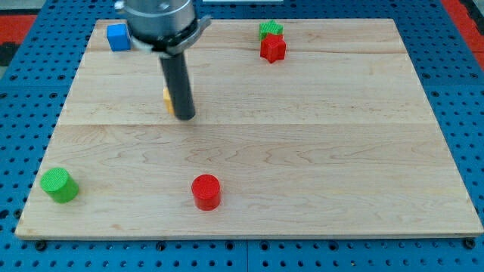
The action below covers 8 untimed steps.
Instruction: Push the hexagon left to the green star
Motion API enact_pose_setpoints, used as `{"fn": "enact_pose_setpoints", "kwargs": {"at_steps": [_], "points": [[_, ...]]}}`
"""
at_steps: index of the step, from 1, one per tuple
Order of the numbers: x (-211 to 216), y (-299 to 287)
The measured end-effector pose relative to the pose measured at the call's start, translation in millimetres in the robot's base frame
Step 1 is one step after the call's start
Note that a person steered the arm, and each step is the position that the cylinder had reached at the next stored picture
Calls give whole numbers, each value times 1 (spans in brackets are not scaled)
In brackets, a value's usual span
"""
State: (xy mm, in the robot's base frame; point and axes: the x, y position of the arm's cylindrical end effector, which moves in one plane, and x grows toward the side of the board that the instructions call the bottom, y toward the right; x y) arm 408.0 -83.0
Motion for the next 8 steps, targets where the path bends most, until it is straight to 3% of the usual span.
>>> {"fn": "enact_pose_setpoints", "kwargs": {"at_steps": [1,2,3,5,7,8], "points": [[-28,3],[-2,-33],[-12,-79],[-81,3],[-37,26],[-42,45]]}}
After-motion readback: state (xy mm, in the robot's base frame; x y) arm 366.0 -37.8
